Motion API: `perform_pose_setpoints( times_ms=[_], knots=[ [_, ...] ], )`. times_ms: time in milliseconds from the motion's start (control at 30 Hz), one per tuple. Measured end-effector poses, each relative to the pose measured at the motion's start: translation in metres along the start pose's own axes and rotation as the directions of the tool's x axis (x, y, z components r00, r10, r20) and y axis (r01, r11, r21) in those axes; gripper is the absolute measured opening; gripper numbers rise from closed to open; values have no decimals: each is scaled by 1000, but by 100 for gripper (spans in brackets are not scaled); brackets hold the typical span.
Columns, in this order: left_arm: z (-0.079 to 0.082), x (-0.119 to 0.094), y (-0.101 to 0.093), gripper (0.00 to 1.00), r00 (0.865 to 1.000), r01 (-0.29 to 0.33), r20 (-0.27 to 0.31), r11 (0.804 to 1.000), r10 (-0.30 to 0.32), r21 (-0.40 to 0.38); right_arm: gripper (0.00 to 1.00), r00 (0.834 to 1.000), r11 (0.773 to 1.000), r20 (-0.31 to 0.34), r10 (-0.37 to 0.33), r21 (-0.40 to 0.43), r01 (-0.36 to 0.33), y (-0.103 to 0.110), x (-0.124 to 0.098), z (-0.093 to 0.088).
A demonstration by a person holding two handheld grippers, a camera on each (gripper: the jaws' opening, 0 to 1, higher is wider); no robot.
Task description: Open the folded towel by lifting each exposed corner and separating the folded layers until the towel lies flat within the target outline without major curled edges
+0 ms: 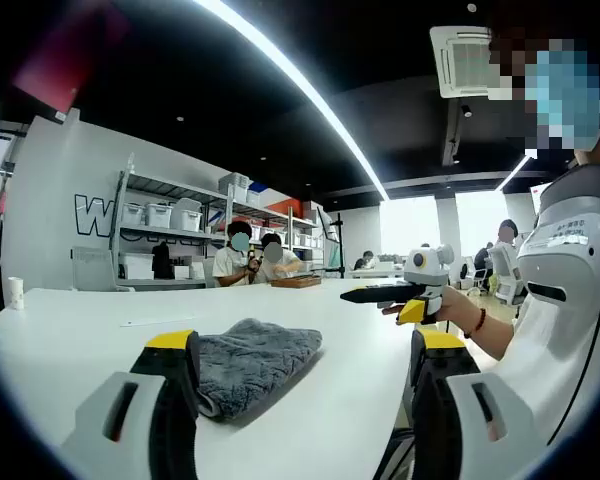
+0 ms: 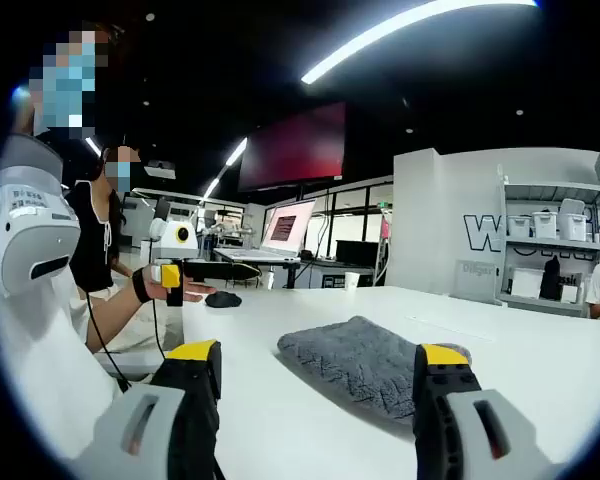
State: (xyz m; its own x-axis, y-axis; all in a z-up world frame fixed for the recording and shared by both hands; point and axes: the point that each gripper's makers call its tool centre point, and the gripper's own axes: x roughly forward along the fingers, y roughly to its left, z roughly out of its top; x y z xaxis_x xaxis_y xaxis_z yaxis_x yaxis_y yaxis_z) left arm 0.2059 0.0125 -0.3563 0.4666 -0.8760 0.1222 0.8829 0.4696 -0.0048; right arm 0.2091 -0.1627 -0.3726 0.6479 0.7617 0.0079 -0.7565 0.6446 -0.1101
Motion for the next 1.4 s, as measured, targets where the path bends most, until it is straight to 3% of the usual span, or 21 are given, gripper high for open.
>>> perform_pose_setpoints(
  times_ms=[833, 1400],
  knots=[
    [1, -1, 1, 84, 1000, 7, 7, 1000, -7, -18, 77, 1000, 1000, -15, 7, -17, -7, 3, 3, -1],
    [2, -2, -1, 84, 1000, 5, 3, 1000, -5, -14, 80, 1000, 1000, -23, -16, 19, 16, -2, 2, -3]
  ],
)
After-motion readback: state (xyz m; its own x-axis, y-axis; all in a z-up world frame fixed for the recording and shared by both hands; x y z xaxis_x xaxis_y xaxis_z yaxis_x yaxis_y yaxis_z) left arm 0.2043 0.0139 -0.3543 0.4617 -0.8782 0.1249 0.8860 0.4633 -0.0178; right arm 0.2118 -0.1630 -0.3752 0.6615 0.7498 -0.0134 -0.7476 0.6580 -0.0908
